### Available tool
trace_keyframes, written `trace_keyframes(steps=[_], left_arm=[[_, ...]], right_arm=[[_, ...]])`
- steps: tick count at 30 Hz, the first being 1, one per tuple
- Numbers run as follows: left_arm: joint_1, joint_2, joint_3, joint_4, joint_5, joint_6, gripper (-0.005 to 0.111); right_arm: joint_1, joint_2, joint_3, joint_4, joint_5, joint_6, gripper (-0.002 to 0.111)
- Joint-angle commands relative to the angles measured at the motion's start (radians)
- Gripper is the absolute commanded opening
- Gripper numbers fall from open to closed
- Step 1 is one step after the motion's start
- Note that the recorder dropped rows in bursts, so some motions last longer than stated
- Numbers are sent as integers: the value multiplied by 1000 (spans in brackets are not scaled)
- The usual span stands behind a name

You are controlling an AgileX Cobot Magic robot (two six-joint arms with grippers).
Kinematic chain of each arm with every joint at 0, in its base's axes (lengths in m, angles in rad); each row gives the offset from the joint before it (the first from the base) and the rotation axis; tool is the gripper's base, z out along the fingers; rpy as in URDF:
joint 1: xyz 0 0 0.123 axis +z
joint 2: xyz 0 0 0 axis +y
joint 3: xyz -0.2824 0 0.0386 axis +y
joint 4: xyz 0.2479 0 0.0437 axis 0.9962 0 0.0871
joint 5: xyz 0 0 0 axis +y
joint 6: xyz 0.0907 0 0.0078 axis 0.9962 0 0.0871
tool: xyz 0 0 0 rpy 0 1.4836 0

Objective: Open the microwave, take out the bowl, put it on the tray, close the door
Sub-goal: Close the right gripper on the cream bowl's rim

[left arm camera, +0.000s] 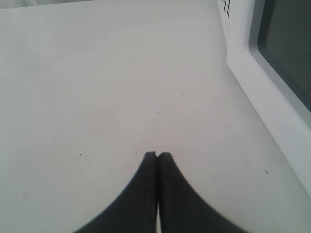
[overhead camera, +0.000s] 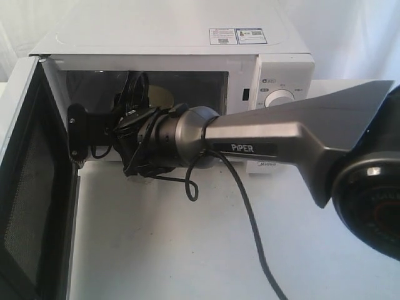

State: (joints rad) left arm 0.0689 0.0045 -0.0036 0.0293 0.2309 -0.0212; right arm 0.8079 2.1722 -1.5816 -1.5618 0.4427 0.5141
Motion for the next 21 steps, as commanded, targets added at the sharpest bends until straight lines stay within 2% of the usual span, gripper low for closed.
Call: trace_keyframes(steps=[1, 21], left_arm=[[-1, -5, 4, -7, 2, 0, 0], [-1, -5, 4, -7, 2, 0, 0]], right_arm=[[-1, 22, -15, -8, -3, 22, 49], [-41, 105, -97, -12, -18, 72, 49]])
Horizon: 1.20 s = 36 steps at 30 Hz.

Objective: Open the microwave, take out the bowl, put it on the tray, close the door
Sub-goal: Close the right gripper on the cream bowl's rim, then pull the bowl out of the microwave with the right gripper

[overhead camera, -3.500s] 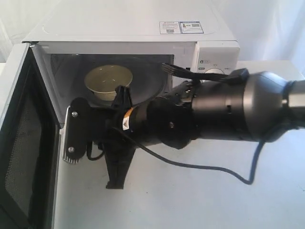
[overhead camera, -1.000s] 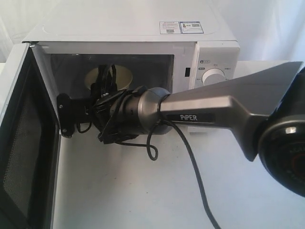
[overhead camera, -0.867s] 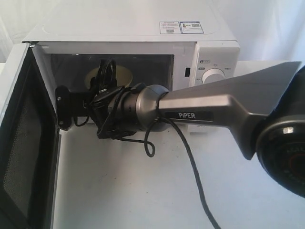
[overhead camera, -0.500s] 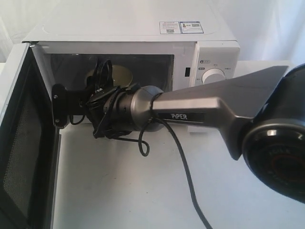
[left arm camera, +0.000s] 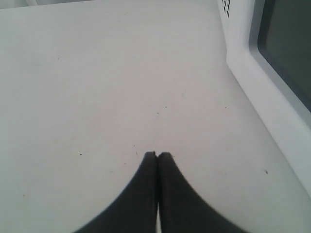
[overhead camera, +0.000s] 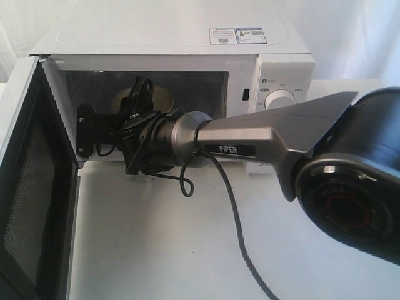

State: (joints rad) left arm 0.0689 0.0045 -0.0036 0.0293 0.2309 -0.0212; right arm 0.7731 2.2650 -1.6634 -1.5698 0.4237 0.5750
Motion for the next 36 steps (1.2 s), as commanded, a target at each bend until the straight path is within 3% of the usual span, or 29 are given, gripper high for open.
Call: trace_keyframes(steps=[1, 5, 10, 15, 23, 27, 36], left_arm=[[-1, -5, 4, -7, 2, 0, 0], [-1, -5, 4, -7, 2, 0, 0], [-1, -5, 4, -7, 2, 0, 0], [-1, -5, 4, -7, 2, 0, 0], [-1, -5, 4, -7, 2, 0, 0], [-1, -5, 4, -7, 2, 0, 0], [-1, -5, 4, -7, 2, 0, 0]], right_arm=[[-6, 17, -17, -5, -4, 11, 49], [-6, 21, -25, -5, -4, 13, 44], [-6, 21, -25, -5, -4, 13, 19], [-6, 21, -25, -5, -13, 13, 0], [-3, 21, -25, 0, -24, 7, 0], [44, 1, -25, 7, 22, 7, 0], [142, -92, -21, 333, 231, 4, 0]])
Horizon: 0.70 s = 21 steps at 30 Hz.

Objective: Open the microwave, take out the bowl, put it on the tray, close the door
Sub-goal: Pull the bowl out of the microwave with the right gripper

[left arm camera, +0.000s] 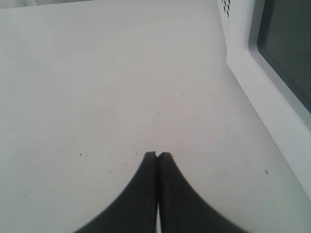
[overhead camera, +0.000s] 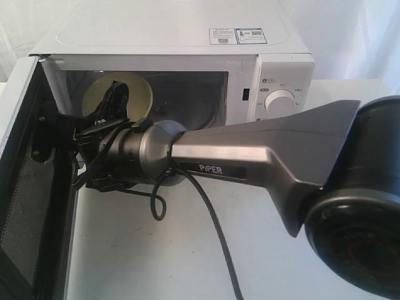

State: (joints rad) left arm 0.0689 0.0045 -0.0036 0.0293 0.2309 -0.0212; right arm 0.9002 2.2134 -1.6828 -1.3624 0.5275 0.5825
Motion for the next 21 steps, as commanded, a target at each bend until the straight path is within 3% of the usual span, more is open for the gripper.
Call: trace_keyframes(steps=[1, 3, 13, 17, 21], left_arm=[[-1, -5, 4, -7, 2, 0, 0], [-1, -5, 4, -7, 2, 0, 0], [-1, -5, 4, -7, 2, 0, 0], [-1, -5, 4, -7, 2, 0, 0], [-1, -5, 4, -7, 2, 0, 0]], right_arm=[[16, -58, 1, 212, 170, -41, 0], [16, -92, 41, 302, 176, -115, 0], [19, -398, 451, 585, 157, -103, 0], [17, -577, 681, 595, 145, -32, 0], [17, -710, 864, 451, 296, 188, 0]])
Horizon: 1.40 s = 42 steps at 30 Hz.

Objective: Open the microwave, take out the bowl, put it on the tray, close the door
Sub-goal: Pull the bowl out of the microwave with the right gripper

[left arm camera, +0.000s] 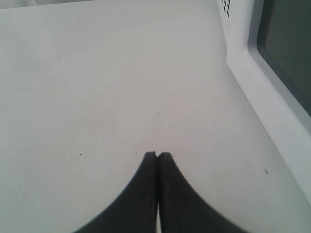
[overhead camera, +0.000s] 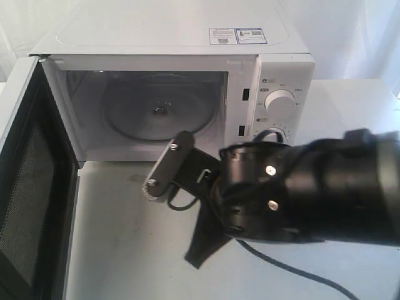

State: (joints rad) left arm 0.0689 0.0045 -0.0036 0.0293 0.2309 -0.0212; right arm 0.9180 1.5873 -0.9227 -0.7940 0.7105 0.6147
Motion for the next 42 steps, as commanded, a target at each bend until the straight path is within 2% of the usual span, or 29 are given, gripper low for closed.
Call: trace_keyframes(steps=[1, 4, 7, 9, 12, 14, 15, 21, 28, 36, 42], left_arm=[[-1, -5, 4, -7, 2, 0, 0], [-1, -5, 4, -7, 2, 0, 0], [-1, -5, 4, -7, 2, 0, 0], [-1, -5, 4, -7, 2, 0, 0], [-1, -5, 4, -7, 2, 0, 0], [-1, -5, 4, -7, 2, 0, 0], [-1, -5, 4, -7, 2, 0, 0], [-1, -5, 4, -7, 2, 0, 0], [-1, -5, 4, -7, 2, 0, 0], [-1, -5, 4, -7, 2, 0, 0], [-1, -5, 4, -7, 2, 0, 0]], right_arm=[[-1, -131, 158, -181, 196, 244, 0], [-1, -221, 234, -180, 193, 285, 0], [-25, -306, 313, -88, 47, 279, 0], [-81, -341, 345, -6, -16, 220, 0], [-200, -374, 347, 250, -24, -81, 0], [-252, -378, 341, 384, -53, -205, 0], [-262, -378, 340, 390, -66, -223, 0], [-269, -378, 340, 379, -95, -222, 0], [-269, -376, 342, 217, -138, -164, 0], [-269, -350, 342, 153, -206, -137, 0], [-269, -269, 342, 37, -262, -27, 0]])
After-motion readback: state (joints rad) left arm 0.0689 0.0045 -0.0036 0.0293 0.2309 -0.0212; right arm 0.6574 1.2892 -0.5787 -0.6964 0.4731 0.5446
